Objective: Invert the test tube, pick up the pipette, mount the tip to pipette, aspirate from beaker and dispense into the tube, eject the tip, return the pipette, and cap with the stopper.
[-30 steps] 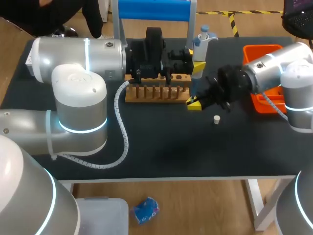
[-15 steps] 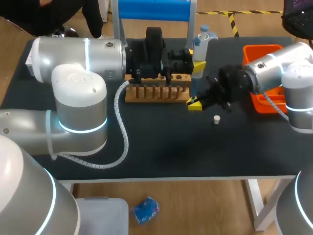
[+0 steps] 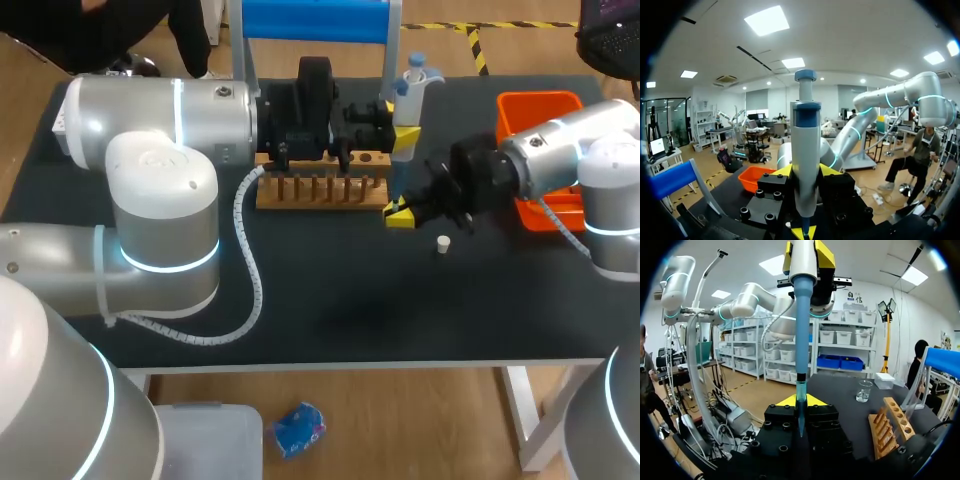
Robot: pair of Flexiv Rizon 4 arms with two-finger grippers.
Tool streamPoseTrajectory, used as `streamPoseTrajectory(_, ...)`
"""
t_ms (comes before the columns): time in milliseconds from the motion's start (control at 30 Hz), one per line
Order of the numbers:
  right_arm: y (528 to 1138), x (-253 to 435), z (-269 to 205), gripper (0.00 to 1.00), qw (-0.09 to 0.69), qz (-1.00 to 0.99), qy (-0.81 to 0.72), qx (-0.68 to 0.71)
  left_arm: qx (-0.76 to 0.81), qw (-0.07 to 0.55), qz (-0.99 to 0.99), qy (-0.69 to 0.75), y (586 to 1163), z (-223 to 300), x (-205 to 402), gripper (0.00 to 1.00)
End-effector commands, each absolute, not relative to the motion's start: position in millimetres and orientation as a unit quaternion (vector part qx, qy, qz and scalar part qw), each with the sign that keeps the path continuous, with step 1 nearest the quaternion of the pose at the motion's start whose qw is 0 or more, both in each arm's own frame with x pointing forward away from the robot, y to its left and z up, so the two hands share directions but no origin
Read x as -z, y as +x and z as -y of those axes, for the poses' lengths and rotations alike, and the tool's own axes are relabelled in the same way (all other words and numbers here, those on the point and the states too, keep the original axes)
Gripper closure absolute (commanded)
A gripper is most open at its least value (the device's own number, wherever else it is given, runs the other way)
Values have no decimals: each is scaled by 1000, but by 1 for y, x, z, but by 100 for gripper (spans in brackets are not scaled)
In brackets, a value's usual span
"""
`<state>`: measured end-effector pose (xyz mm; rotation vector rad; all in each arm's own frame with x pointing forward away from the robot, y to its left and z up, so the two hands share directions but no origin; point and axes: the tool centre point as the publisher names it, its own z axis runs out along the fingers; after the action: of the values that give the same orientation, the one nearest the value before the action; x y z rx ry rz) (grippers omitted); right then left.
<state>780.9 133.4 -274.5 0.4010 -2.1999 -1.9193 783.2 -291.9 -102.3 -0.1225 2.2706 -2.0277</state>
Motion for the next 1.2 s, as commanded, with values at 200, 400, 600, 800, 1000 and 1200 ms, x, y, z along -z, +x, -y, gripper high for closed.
streamPoseTrajectory(200, 783, 270, -132, 100, 98, 747, 139, 643, 665, 48, -744, -40, 783, 293, 102, 100)
streamPoseTrajectory(400, 783, 268, -134, 100, 97, 752, 145, 636, 665, 48, -744, -40, 783, 293, 102, 100)
streamPoseTrajectory(600, 784, 270, -136, 100, 94, 745, 141, 645, 665, 48, -744, -40, 783, 293, 102, 100)
streamPoseTrajectory(800, 783, 270, -139, 100, 90, 736, 137, 657, 665, 48, -744, -40, 783, 293, 102, 100)
streamPoseTrajectory(1000, 783, 268, -141, 100, 86, 730, 137, 664, 665, 48, -744, -40, 783, 293, 102, 100)
streamPoseTrajectory(1200, 785, 264, -140, 100, 86, 729, 136, 665, 665, 48, -744, -40, 783, 293, 102, 100)
